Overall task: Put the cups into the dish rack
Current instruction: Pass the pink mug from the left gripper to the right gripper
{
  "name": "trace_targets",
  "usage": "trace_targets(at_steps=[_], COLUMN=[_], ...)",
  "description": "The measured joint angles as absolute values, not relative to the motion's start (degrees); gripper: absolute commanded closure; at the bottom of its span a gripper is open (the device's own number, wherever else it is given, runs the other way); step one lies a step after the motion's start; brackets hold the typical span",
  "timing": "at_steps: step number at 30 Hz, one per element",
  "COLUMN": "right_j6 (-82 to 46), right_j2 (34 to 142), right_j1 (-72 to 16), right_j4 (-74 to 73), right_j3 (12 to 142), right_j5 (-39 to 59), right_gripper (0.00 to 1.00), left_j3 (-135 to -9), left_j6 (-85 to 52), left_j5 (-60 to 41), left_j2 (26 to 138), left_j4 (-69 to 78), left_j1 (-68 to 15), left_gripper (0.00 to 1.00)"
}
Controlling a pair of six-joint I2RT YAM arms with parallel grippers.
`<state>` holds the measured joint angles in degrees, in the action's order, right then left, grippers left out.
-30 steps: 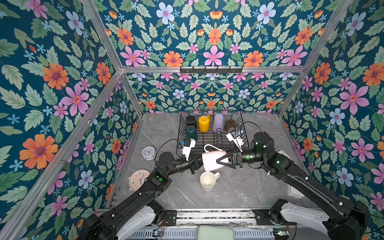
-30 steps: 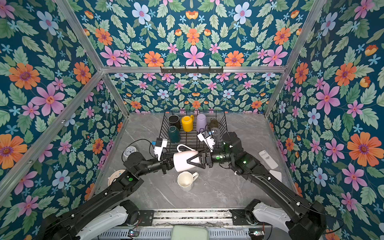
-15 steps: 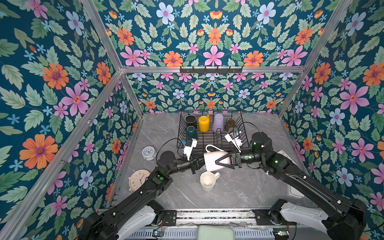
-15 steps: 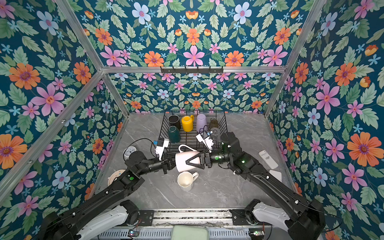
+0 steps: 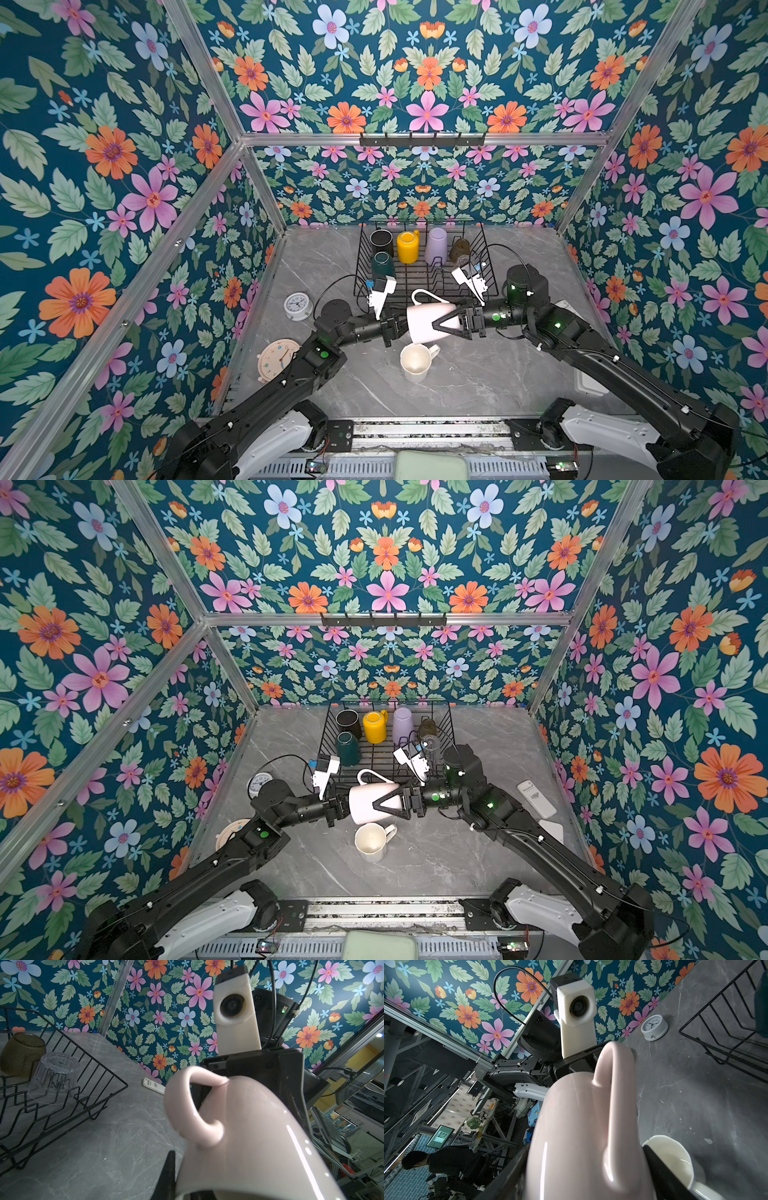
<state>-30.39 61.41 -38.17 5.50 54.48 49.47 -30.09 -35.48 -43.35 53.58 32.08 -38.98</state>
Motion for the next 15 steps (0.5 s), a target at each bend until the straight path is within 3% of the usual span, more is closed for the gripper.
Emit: trace_targets(at_steps=[9, 11, 13, 15], right_j6=[-30.0, -29.6, -29.5, -29.4], right_j2=[59.3, 59.4, 59.4, 59.4], right_j1=[-38.5, -38.8, -38.7, -38.6], right_j4=[6.7, 7.6, 8.9, 9.8], right_j3=[55.3, 55.9, 56.4, 56.8], right_j5=[47.1, 44.9, 43.2, 41.1], right_gripper=[1.00, 1.00, 1.00, 1.00], left_j3=[-30.3, -30.4, -30.5, -30.5], left_j6=[-35.6, -36.0, -36.1, -36.1], left_j5=[-43.1, -41.3, -40.8, -40.5], left_j2=[53.6, 53.5, 53.5, 53.5], left_j4=[33.0, 32.8, 32.6, 32.6], left_j1=[-38.8, -38.8, -38.7, -38.5], left_gripper=[0.81, 0.70, 0.50, 0.38])
